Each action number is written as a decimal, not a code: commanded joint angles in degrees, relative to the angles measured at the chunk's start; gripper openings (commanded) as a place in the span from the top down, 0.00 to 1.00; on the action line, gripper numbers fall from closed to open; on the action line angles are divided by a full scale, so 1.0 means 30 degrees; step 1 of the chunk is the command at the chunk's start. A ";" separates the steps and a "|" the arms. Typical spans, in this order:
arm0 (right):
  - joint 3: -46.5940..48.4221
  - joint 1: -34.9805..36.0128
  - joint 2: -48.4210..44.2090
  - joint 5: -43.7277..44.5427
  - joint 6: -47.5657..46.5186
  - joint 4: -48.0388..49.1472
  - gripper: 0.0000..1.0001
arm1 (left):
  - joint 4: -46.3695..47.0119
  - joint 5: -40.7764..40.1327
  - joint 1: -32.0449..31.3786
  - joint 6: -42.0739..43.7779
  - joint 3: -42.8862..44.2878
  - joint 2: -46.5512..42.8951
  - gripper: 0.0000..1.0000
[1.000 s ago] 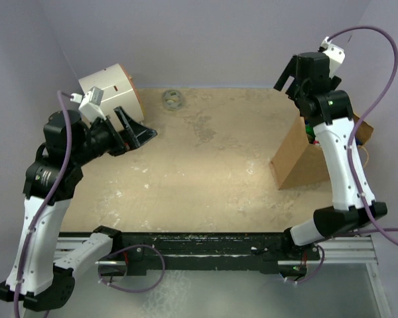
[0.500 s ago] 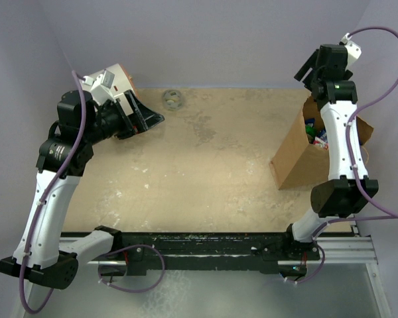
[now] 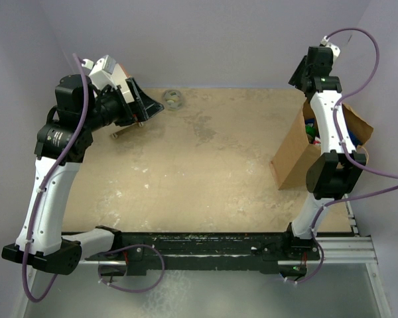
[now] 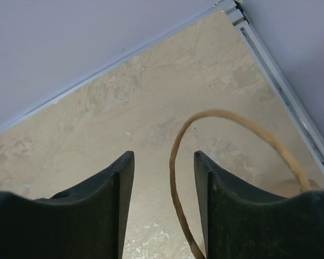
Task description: Take the snacks out of the paper bag
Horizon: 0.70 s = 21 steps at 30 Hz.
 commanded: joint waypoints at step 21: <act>-0.0367 0.0823 -0.2663 -1.1821 -0.1635 -0.2146 1.00 | -0.0385 0.1546 -0.0007 -0.0028 0.0548 -0.0347 0.01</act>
